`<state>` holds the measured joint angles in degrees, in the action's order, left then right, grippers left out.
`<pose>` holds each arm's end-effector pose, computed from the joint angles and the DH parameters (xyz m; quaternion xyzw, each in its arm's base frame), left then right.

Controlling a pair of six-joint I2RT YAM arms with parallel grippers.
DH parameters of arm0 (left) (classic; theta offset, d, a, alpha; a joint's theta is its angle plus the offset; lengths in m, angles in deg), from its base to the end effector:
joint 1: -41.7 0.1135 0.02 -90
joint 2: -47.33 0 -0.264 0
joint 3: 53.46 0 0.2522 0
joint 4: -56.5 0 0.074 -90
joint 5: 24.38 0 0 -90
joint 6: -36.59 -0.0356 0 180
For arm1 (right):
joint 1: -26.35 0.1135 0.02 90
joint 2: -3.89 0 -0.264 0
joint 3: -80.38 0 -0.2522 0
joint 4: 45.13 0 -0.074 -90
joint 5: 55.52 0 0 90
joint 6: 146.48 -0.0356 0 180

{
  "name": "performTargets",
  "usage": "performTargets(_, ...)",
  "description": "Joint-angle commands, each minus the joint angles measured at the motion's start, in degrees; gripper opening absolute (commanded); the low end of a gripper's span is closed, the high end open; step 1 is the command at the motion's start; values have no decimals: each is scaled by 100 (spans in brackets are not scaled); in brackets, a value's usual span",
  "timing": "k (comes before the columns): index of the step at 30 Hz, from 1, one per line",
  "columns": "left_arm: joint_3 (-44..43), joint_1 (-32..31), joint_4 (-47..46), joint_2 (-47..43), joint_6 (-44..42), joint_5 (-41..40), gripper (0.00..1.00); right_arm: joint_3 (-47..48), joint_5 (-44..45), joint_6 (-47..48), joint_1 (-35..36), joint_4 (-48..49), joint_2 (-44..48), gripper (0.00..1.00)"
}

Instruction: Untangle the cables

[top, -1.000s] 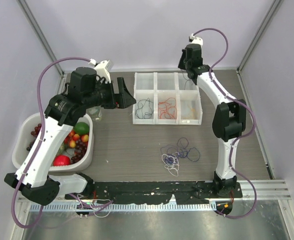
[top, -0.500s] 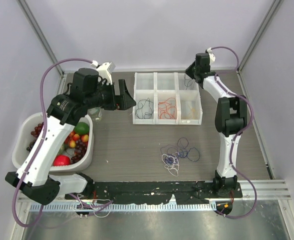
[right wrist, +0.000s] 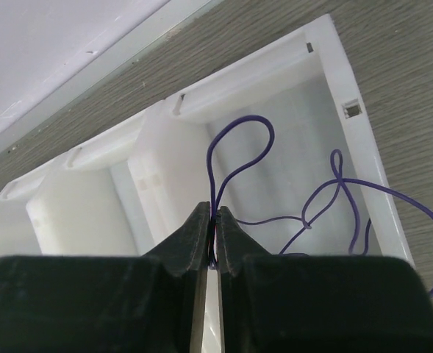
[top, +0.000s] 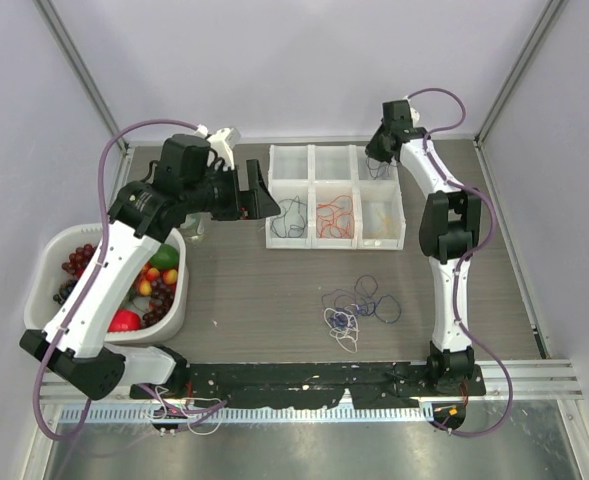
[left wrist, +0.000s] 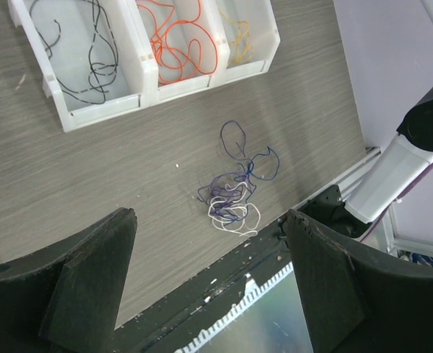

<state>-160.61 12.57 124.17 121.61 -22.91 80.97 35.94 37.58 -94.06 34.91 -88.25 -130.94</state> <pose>0.2131 -0.1296 0.4427 0.0514 0.8789 -0.3310 0.3395 0.5335 0.0784 0.2301 0.2397 0.8827 0.1353 0.3809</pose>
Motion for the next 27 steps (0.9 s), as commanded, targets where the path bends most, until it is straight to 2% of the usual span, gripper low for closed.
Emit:
performTargets(1,-127,12,32,104,202,345,87,678,-526,-99,23,-675,-201,13)
performTargets(4,-119,12,58,165,316,486,86,679,-924,-477,32,-650,-255,13)
performTargets(8,-145,21,172,201,386,495,86,389,-1030,-882,67,-333,-132,16)
performTargets(11,-154,12,216,183,386,495,86,669,-776,-603,76,-543,-149,26)
performTargets(14,-110,21,216,148,413,530,86,1274,-381,-41,94,-1174,-176,37)
performTargets(17,-14,12,164,131,492,626,86,1382,-20,277,94,-1528,8,48)
performTargets(22,372,12,-169,122,711,890,86,568,164,716,120,-1599,981,61)
performTargets(25,776,-40,-477,148,860,1022,86,-277,253,1051,172,-1502,1738,61)
performTargets(27,1075,-128,-670,218,905,1057,85,-1058,157,1323,269,-1432,2667,61)
